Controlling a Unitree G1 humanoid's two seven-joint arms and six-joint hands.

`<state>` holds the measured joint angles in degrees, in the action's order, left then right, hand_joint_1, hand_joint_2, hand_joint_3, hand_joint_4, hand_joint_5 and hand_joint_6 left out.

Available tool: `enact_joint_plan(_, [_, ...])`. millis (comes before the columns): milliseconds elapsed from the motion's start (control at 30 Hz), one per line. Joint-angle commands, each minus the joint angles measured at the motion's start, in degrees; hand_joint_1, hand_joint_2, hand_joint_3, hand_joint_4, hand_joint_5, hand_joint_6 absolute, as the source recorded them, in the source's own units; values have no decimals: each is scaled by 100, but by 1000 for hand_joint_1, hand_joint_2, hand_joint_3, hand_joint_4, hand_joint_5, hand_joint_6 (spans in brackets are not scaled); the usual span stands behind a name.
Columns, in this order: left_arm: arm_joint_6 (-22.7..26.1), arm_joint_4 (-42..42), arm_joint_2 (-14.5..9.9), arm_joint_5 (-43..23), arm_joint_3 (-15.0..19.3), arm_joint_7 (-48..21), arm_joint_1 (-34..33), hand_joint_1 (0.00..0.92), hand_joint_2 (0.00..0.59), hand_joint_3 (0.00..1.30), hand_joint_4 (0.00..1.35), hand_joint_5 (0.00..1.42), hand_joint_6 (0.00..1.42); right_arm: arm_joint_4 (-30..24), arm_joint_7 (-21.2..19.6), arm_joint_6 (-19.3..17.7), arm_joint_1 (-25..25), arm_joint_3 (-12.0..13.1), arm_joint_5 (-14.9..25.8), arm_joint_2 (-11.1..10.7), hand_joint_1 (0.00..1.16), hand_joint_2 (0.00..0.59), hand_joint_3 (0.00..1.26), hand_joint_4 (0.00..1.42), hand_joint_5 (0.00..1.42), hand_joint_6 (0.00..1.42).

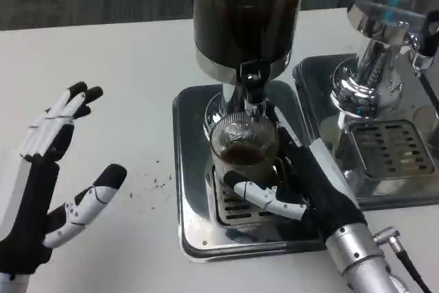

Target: Grasp the cup under the faucet to collect the drink, then remove the cup.

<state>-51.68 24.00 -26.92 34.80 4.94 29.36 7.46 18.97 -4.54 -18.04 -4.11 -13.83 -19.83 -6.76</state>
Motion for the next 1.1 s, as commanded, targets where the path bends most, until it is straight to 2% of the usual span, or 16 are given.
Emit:
enact_joint_plan(33, [70, 263, -63, 176, -180, 60, 54, 0, 214, 178, 69, 241, 138, 232, -9, 23, -101, -7, 59, 105, 670, 192, 0, 0, 0, 177])
enact_joint_plan(233, [118, 517, -107, 245, -297, 91, 26, 0, 218, 178, 69, 243, 137, 460, 60, -38, -258, -57, 71, 137, 718, 183, 0, 0, 0, 180])
enact_joint_plan(600, [158, 636, -139, 181, -426, 77, 41, 0, 224, 181, 76, 243, 147, 692, 72, -88, -449, -172, -3, 142, 735, 182, 0, 0, 1, 180])
enact_joint_plan(800, [180, 649, -156, 168, -459, 80, 44, 0, 226, 186, 80, 243, 150, 826, 68, -113, -522, -218, -22, 171, 794, 181, 0, 0, 56, 211])
enact_joint_plan(1100, [233, 654, -176, -8, -348, 61, 105, 0, 227, 201, 91, 253, 152, 881, 34, -140, -506, -246, -49, 202, 853, 186, 24, 174, 189, 301])
